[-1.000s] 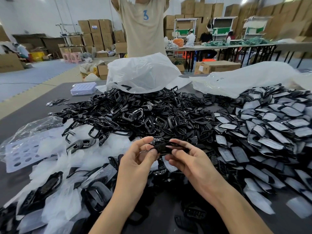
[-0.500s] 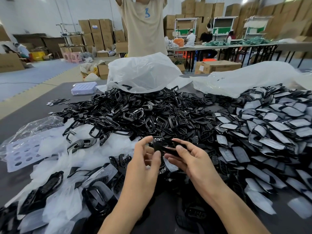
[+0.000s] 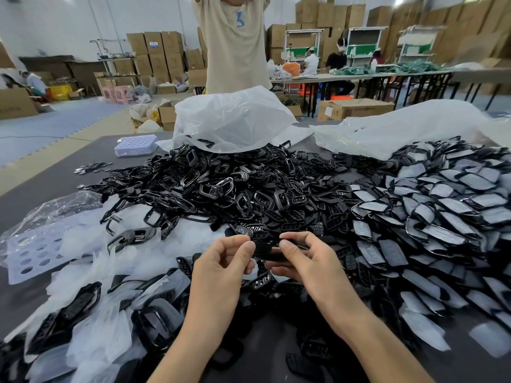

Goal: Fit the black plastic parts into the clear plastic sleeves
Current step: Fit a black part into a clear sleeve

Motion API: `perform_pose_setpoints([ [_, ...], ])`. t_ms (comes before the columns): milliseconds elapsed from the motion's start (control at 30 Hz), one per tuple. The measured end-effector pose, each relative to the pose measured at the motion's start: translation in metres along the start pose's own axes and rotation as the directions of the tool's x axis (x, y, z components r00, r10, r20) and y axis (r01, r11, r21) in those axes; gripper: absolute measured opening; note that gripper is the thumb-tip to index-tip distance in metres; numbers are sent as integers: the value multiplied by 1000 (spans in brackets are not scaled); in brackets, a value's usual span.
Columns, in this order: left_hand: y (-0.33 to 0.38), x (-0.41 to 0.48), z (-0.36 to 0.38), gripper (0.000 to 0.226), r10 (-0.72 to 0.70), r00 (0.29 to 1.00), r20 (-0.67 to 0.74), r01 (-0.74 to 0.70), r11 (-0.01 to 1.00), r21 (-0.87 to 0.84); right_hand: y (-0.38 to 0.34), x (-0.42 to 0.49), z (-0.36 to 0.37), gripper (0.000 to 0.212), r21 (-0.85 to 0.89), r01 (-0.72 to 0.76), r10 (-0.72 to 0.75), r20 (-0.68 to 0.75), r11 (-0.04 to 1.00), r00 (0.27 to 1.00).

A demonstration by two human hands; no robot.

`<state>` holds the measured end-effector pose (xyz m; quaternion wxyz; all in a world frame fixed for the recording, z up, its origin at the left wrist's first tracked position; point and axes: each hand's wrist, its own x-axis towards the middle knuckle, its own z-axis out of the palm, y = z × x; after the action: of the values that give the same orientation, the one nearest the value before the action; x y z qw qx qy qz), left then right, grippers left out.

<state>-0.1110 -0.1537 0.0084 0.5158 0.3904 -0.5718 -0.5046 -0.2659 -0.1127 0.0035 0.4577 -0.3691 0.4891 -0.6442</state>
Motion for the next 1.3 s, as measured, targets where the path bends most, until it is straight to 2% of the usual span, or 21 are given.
perform_pose_setpoints([
  [167,-1,2,-1,9,-35,999,14,36,998,-44,-3,-2,0,12,17,10,-10,7,1000,1000],
  [333,-1,3,-3,19,-61,998,36,62,997,-36,-5,-4,2,13,7,56,-56,24,998,998],
  [433,1,1,-2,14,-23,998,51,24,1000,-20,-4,-5,5,15,-17,61,-60,48,998,997],
  [600,2,-2,2,13,41,999,28,-42,999,14,-6,-9,8,31,92,4,-17,132,996,991],
  [800,-2,1,-3,16,-3,987,161,-7,998,61,-7,-8,6,30,73,7,-21,189,997,982],
  [900,-3,1,-4,22,46,989,138,-66,988,142,-7,-8,7,30,60,0,-11,184,998,983],
  [1000,-7,-2,-2,22,188,980,58,-196,909,367,-4,-7,8,22,-1,21,-21,152,1000,988],
  [1067,-7,-3,-1,22,222,973,56,-224,879,420,0,-6,8,15,-95,54,-42,119,994,992],
  [1133,-7,-3,-3,20,266,961,80,-271,836,476,2,-4,7,20,-202,97,-81,83,975,993],
  [1200,-8,-2,-7,17,312,942,122,-323,748,579,3,-2,4,21,-269,127,-130,6,955,991],
  [1300,-10,4,-17,23,315,928,201,-354,570,742,1,3,-6,18,-273,144,-188,-144,951,972],
])
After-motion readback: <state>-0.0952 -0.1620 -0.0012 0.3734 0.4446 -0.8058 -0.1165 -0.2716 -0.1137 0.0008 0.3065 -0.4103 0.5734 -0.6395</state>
